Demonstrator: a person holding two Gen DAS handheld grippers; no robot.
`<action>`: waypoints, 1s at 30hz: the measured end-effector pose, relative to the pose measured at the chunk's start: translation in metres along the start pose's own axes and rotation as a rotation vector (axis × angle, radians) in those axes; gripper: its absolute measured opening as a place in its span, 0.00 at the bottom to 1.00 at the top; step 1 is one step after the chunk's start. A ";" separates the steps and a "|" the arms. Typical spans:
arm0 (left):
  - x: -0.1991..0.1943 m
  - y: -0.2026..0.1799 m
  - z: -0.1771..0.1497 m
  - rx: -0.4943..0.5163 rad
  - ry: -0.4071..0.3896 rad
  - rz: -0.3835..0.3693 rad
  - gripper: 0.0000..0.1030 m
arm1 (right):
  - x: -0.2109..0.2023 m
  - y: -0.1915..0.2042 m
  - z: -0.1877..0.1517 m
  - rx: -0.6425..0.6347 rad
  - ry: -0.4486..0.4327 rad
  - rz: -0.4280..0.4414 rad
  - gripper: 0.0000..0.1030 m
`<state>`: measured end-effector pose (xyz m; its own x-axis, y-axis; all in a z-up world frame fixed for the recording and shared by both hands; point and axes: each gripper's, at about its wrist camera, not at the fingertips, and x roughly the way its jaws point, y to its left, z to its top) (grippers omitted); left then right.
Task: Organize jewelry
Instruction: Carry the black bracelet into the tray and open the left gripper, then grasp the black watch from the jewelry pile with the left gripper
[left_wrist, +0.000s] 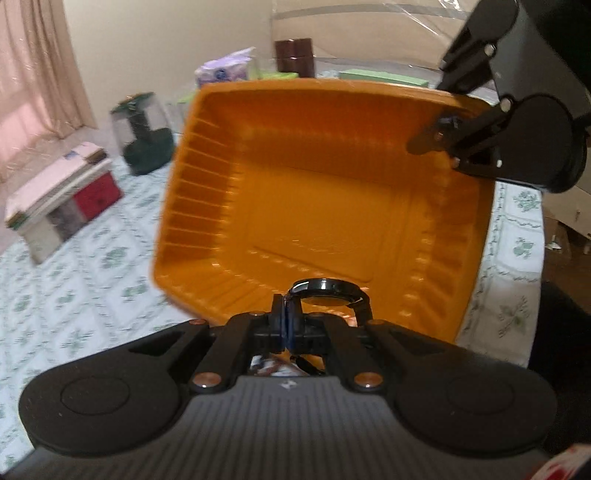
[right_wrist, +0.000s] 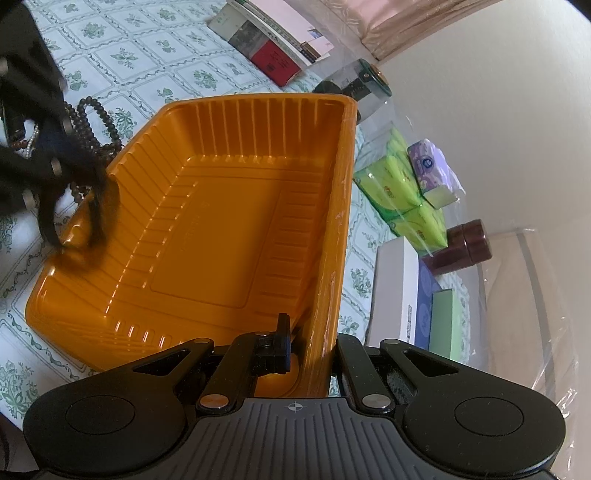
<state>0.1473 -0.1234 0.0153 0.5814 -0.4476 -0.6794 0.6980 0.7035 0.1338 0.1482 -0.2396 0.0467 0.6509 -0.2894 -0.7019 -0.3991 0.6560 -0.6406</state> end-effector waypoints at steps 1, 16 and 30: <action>0.004 -0.002 0.001 -0.003 0.002 -0.009 0.01 | 0.000 0.000 0.000 0.002 0.001 0.001 0.05; -0.006 0.004 -0.015 -0.094 -0.047 0.007 0.23 | 0.005 -0.006 -0.011 0.103 0.062 0.031 0.05; -0.077 0.062 -0.109 -0.345 0.014 0.285 0.25 | 0.009 -0.006 -0.013 0.129 0.111 0.041 0.06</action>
<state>0.1005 0.0151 -0.0032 0.7229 -0.2037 -0.6603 0.3292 0.9417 0.0699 0.1478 -0.2553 0.0402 0.5573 -0.3311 -0.7614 -0.3333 0.7507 -0.5704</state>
